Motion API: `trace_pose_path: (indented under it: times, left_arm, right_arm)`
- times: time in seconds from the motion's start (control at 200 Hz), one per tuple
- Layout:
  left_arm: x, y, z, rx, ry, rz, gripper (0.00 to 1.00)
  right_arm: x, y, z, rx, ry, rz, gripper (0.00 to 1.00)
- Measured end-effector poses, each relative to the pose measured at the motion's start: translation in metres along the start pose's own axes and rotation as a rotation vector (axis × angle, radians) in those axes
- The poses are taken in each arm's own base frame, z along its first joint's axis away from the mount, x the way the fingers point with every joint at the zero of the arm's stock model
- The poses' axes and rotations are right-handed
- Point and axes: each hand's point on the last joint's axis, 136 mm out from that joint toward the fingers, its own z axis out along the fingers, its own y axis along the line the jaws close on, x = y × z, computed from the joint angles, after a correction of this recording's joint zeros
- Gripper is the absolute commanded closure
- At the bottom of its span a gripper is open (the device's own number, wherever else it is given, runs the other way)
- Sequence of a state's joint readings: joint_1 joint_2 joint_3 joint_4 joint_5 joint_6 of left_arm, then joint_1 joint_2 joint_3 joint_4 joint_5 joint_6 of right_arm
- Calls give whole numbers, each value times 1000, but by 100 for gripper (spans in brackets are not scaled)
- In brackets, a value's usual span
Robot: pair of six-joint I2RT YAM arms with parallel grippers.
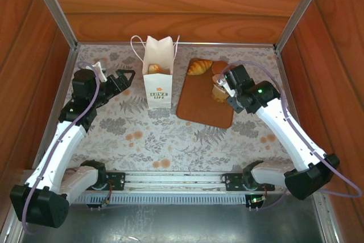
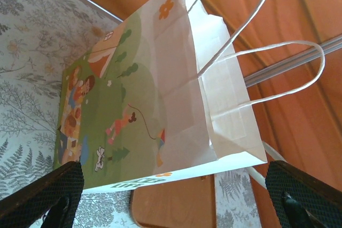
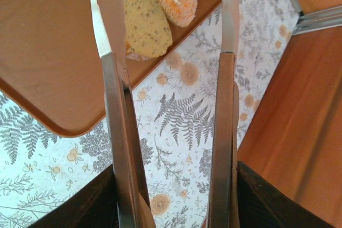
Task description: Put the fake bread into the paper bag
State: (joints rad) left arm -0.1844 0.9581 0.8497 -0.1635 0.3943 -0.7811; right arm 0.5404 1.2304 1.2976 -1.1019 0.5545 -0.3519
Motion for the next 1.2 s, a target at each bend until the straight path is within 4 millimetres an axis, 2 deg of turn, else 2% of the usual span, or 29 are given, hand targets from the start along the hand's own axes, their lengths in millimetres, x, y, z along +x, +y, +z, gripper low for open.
trace_pose_path:
  times: [0.35,0.61,0.865,1.06,1.204]
  left_arm:
    - [6,13,14,-33,41,6,7]
    - [5,14,20,-41,60,18,7]
    - [5,16,28,-46,81,13,7]
    - [2,14,30,-46,82,22,7]
    - [0,14,33,-48,85,30,7]
  right_arm:
    - [17,7,25,-158,77,42,41]
    - [32,15,49,-295,166,112,38]
    - [33,15,69,-342,228,145,37]
    - [34,7,73,-335,231,173,37]
    - [30,8,79,-350,229,181,37]
